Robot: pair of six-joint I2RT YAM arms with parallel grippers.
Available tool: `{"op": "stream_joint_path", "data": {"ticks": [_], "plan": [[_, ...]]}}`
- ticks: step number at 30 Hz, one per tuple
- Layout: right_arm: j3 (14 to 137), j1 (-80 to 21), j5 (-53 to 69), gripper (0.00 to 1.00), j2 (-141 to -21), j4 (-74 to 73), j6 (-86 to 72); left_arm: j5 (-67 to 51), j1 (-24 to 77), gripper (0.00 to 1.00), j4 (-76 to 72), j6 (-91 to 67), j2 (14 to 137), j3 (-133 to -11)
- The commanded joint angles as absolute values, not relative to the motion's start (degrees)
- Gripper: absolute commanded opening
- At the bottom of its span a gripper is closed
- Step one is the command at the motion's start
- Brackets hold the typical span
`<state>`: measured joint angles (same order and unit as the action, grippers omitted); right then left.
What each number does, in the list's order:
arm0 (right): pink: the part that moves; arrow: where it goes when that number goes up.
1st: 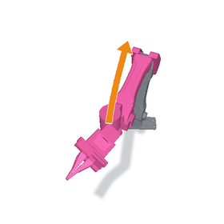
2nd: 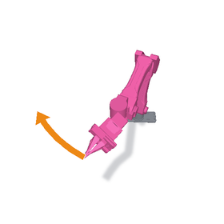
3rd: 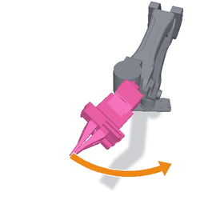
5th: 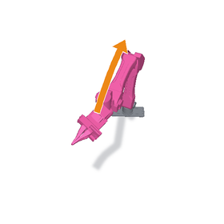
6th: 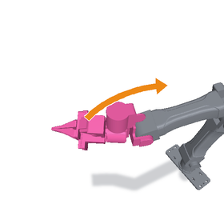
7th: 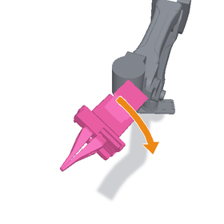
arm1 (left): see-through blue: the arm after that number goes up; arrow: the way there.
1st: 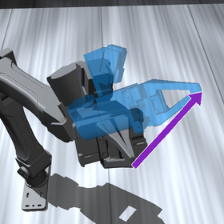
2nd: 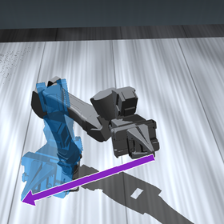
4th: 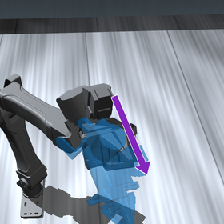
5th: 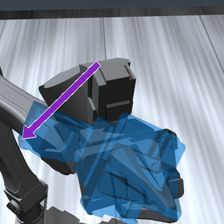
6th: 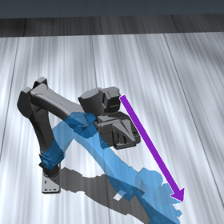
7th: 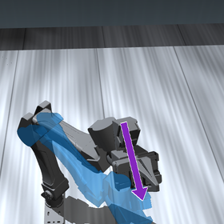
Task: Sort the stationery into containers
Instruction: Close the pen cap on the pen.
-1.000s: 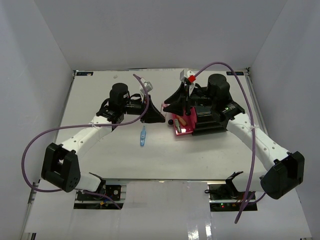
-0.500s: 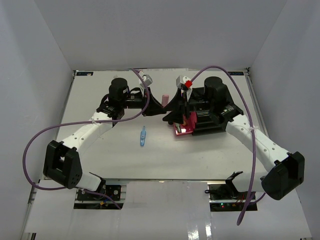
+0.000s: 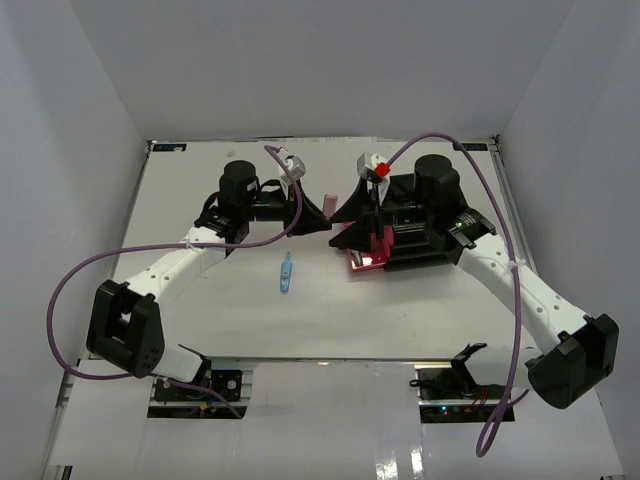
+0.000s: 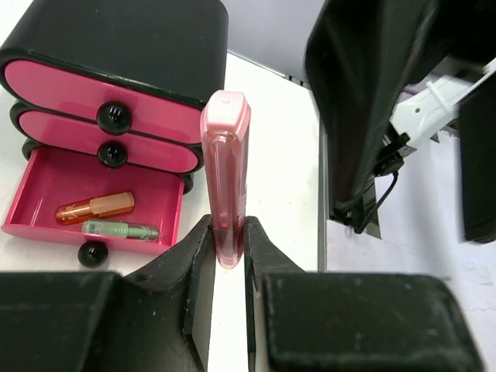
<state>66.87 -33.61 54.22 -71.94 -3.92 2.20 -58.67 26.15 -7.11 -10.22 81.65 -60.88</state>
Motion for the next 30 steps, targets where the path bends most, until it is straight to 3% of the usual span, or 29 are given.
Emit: {"op": "stream_joint_path", "data": {"ticks": [1, 7, 19, 30], "plan": [[70.4, -33.6, 53.0, 0.65, -68.3, -5.7, 3.8, -57.7, 26.0, 0.00, -7.8, -6.7, 79.5, -59.6], [71.0, -33.6, 46.1, 0.80, -66.3, -8.8, 5.7, -56.2, 26.0, 0.00, -5.4, -2.5, 77.2, -57.9], [74.9, -33.5, 35.2, 0.95, -67.3, -12.0, 10.5, -49.9, 26.0, 0.00, 1.5, 7.4, 71.9, -56.3], [92.9, -33.9, 41.3, 0.73, -82.8, -27.0, 17.3, -45.8, 26.0, 0.00, 4.6, 14.5, 69.1, -54.9]]}}
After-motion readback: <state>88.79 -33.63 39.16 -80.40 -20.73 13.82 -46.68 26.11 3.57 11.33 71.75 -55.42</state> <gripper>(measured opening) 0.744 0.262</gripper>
